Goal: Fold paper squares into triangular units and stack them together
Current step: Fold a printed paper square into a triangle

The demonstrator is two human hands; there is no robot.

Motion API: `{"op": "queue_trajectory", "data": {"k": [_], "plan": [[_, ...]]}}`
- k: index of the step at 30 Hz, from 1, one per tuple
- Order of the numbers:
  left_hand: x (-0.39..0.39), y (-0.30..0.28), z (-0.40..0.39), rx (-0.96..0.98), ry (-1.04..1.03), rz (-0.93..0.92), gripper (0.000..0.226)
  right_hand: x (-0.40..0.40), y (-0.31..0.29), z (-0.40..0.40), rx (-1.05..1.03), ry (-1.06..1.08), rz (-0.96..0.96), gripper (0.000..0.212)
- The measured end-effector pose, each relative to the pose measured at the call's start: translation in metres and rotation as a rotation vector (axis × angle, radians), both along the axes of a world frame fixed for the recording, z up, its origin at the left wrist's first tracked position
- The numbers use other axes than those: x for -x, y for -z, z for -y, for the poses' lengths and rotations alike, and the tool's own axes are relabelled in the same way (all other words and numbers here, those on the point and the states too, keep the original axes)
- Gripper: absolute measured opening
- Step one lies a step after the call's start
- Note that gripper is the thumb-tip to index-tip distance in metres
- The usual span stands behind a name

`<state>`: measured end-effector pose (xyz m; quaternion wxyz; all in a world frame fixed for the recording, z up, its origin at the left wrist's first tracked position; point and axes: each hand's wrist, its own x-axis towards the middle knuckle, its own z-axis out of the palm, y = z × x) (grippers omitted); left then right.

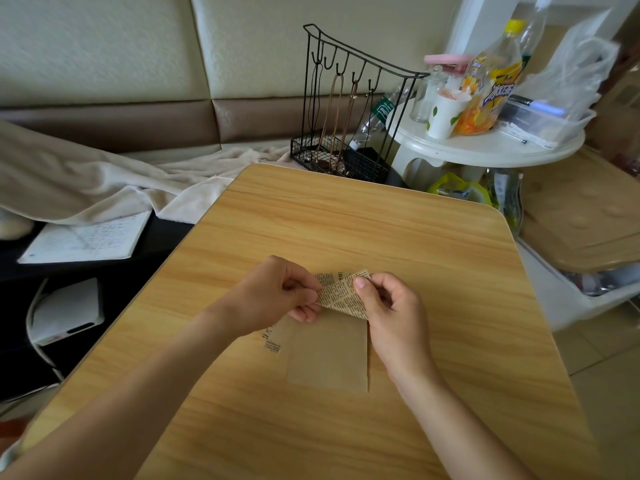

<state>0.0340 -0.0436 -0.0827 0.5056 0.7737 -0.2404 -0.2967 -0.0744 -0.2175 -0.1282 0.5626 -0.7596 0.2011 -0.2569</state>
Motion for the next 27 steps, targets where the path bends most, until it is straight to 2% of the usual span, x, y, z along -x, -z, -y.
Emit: {"op": "queue_trajectory", "data": {"k": [6, 11, 16, 23, 27], "plan": [[0.007, -0.003, 0.003, -0.030, 0.066, 0.086, 0.008, 0.001, 0.000, -0.001, 0.028, -0.024, -0.006, 0.021], [0.010, -0.004, 0.008, -0.023, -0.024, 0.131, 0.007, 0.002, -0.002, -0.002, 0.020, -0.082, 0.003, 0.025], [0.009, -0.005, 0.006, -0.040, -0.083, 0.166, 0.008, 0.005, -0.010, 0.003, -0.036, -0.197, -0.066, 0.052], [0.007, -0.002, 0.006, 0.002, -0.072, 0.134, 0.006, 0.004, -0.013, 0.006, -0.124, -0.207, -0.083, 0.018], [0.010, -0.002, 0.007, 0.021, -0.037, 0.109, 0.009, 0.004, -0.014, 0.008, -0.136, -0.168, -0.096, 0.018]]}}
